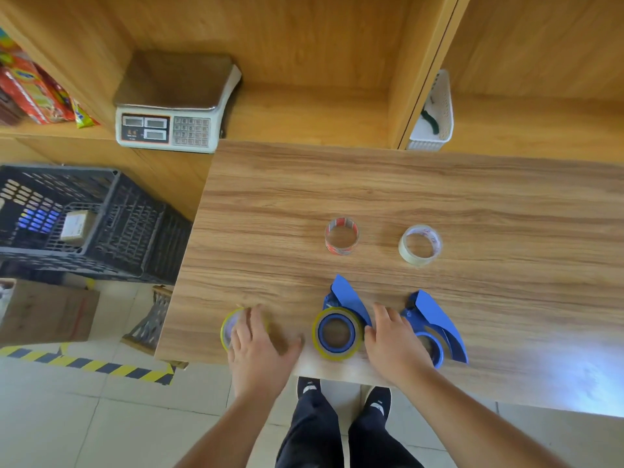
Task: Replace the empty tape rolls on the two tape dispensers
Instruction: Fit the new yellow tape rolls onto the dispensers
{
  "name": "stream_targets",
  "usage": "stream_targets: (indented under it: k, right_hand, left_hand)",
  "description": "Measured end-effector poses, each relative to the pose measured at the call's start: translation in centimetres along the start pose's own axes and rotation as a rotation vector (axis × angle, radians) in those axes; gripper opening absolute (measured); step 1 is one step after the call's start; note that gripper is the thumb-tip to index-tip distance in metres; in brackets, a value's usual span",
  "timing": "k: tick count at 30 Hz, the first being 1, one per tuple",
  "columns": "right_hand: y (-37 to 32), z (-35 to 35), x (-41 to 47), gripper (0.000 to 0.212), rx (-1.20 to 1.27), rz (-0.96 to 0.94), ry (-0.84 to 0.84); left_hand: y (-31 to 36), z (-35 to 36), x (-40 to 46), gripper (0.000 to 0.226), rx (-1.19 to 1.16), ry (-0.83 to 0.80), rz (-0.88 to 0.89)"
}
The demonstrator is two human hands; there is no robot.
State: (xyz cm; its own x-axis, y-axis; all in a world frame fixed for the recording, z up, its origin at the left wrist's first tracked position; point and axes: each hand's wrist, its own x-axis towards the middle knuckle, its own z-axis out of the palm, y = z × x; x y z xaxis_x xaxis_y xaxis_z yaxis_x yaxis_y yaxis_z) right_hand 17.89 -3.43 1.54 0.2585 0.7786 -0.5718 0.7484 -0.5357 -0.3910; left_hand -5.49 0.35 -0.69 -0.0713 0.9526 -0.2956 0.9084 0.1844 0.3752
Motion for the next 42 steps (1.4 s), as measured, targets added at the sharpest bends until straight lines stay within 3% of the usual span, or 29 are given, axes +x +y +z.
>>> stream_targets:
  k: [3,7,21,31,37,42]
  right_hand:
    - [-1.0,0.4,0.0,0.051,-0.027,-0.013,0.041]
    - [-2.9,1.5,0.0,0.064,-0.114,-0.067,0.089]
    - [-8.2,3.6,0.1,0.064,-0.190,-0.111,0.088]
    - [-2.6,-0.1,-1.0,0.067,-0.170,-0.030,0.146]
    - [3.3,-2.9,-2.1,0.065,-0.156,0.085,0.203]
    - [9.0,-4.3,-2.8,0.057,-0.048,0.165,0.227]
  left_hand:
    - [-3.1,-1.6,1.6,0.124,-0.009,-0.025,-0.110]
    - [-5.6,-2.3,2.6,0.134,-0.017,-0.076,-0.121]
    - [-6.5,-3.4,3.4,0.105,-0.093,-0.208,-0.058]
    - [1.4,-3.3,1.4,0.102,-0.258,-0.205,0.172]
    - [8.3,-0.5,-2.0,0.113,-0.256,-0.250,0.346]
    - [12.9,3.3,-5.7,0.109,-0.242,-0.310,0.423]
